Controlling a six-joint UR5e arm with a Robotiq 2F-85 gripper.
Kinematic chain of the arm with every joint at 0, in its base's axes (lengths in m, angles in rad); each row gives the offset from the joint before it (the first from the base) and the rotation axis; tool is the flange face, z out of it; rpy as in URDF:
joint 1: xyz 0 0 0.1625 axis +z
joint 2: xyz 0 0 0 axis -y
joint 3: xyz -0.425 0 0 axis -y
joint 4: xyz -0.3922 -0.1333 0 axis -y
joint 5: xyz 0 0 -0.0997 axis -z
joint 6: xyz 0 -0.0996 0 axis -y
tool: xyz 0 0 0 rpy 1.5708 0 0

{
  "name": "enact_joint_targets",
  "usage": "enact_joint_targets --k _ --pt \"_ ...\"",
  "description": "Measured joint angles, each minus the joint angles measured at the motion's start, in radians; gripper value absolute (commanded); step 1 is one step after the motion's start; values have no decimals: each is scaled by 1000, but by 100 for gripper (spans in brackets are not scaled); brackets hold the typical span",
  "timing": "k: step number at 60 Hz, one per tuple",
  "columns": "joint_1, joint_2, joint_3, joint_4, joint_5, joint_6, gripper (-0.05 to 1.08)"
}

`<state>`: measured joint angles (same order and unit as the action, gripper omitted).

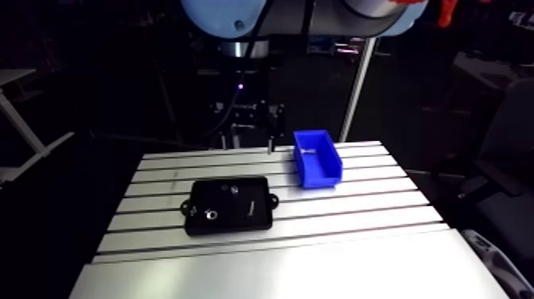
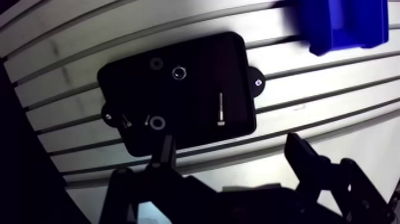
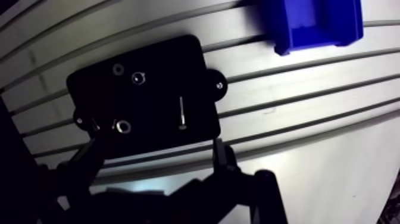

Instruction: Pick up the M10 bolt from the tray and put it into the blue bin.

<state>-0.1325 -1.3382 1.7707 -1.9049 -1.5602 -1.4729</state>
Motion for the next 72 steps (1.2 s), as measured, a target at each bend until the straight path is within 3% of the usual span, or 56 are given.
enact_joint_targets --k 45,54,58,72 --pt "2 53 103 -120 -12 -9 2" --pt "2 65 116 -138 -13 -10 13" --pt "2 71 120 -145 -12 -10 24" --pt "2 98 128 -172 -12 -11 41"
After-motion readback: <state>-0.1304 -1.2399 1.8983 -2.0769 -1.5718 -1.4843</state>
